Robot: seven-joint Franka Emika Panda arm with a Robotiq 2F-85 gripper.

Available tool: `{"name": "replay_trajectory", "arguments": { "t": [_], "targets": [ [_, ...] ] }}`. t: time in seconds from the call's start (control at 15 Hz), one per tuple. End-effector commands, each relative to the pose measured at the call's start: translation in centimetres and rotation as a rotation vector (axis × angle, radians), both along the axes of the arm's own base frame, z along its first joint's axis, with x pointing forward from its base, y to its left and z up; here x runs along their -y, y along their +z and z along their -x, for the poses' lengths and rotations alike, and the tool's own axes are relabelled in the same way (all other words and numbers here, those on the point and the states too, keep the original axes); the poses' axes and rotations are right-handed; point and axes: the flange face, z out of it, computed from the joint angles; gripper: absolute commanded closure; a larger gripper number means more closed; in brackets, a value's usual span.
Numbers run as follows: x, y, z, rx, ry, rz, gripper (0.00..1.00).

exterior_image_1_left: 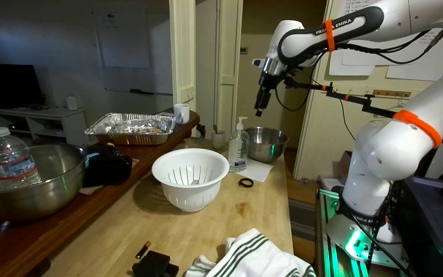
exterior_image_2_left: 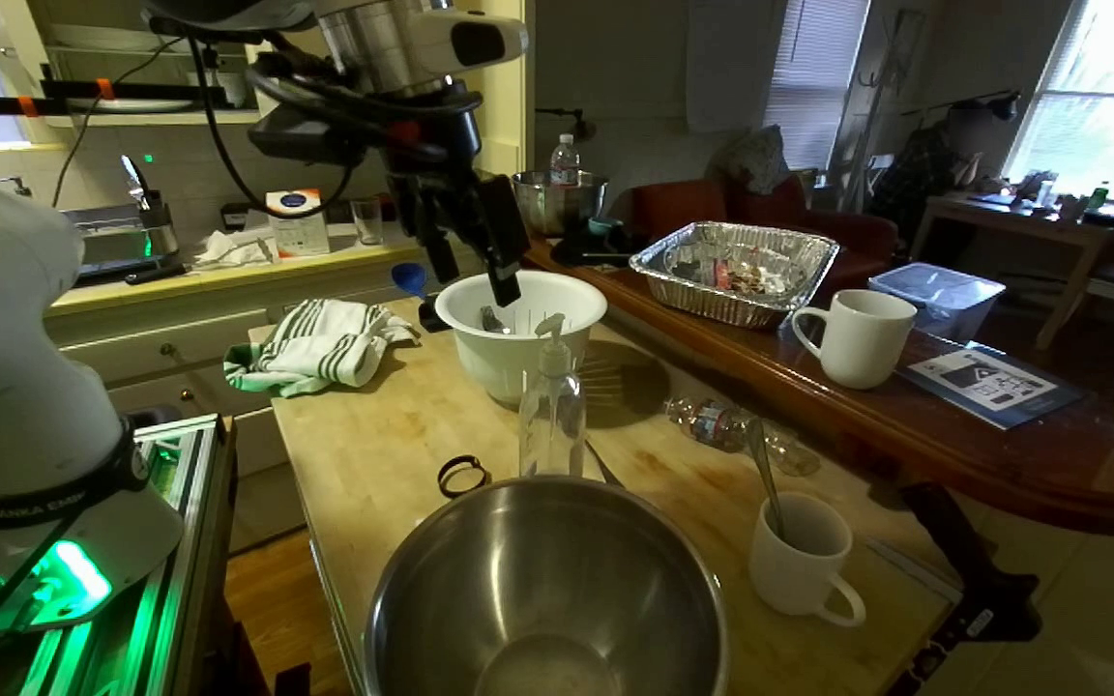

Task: Put the spoon inside the dish

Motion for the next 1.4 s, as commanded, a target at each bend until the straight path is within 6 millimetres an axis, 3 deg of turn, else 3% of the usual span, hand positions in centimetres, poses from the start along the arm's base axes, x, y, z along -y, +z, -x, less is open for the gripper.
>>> {"name": "replay_trajectory", "arguments": {
  "t": [0.0, 0.2, 0.73, 0.8, 1.07, 1.33],
  "targets": [
    [-2.4, -0.1, -0.9, -0.014, 0.178, 0.087, 0.00],
    [-4.5, -0.8, -3.1, -0.041, 0.320, 0.158, 0.00],
    [-5.8, -5.0, -10.1, -0.200, 0.697, 0.240, 0.00],
    [-5.8, -4.2, -8.0, -0.147, 0.635, 0.206, 0.00],
    [-6.1, -5.3, -10.0, -0.185, 0.676, 0.225, 0.00],
    [-9.0, -7.0, -12.4, -0.171, 0.757, 0.295, 0.00]
  ]
}}
